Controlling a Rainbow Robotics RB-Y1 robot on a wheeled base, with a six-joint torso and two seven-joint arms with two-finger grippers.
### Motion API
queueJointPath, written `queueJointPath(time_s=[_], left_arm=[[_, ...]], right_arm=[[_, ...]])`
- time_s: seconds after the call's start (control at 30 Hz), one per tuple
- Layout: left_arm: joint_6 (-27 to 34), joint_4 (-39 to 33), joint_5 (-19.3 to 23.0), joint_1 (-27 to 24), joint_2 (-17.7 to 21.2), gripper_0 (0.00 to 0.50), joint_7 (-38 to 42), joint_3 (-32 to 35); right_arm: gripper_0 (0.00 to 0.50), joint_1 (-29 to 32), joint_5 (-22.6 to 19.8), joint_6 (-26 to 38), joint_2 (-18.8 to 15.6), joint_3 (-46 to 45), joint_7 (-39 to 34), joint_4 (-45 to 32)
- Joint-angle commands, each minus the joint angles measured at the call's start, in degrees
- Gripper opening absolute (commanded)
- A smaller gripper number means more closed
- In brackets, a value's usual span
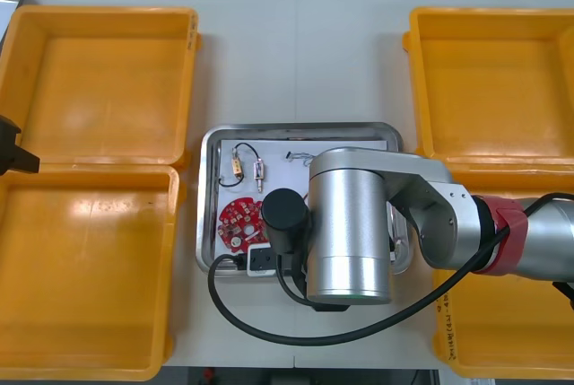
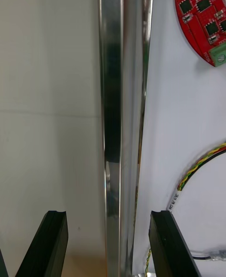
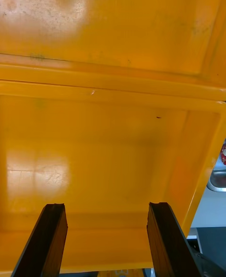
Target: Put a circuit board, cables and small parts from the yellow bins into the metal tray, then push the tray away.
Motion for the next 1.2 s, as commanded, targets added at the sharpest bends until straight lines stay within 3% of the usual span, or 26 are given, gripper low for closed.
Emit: queueJointPath(time_s=[0.03,0.27,0.5,0.73,1.2], left_arm=[[0.36,-1.61,-1.12,1.57,2.16,0.5,-6.64,1.72],[0.36,-1.61,-1.56,2.36,2.16,0.5,-7.26,1.64],[0.36,-1.61,-1.56,2.89,2.16,0.5,-7.61,1.72],[0.36,-1.61,-1.38,2.89,2.16,0.5,-7.7,1.64],[0.36,-1.61,-1.38,2.89,2.16,0.5,-7.7,1.64]], right_arm=[[0.5,-1.26,0.78,-1.12,1.94,1.1,-0.14,0.63],[0.5,-1.26,4.91,-2.79,2.91,4.17,-0.75,2.12],[0.5,-0.91,5.61,-4.37,3.88,4.26,-1.54,3.79],[0.5,0.59,8.95,-6.13,4.05,5.58,-1.89,4.41],[0.5,2.52,10.89,-7.62,4.05,6.2,-2.25,4.41]])
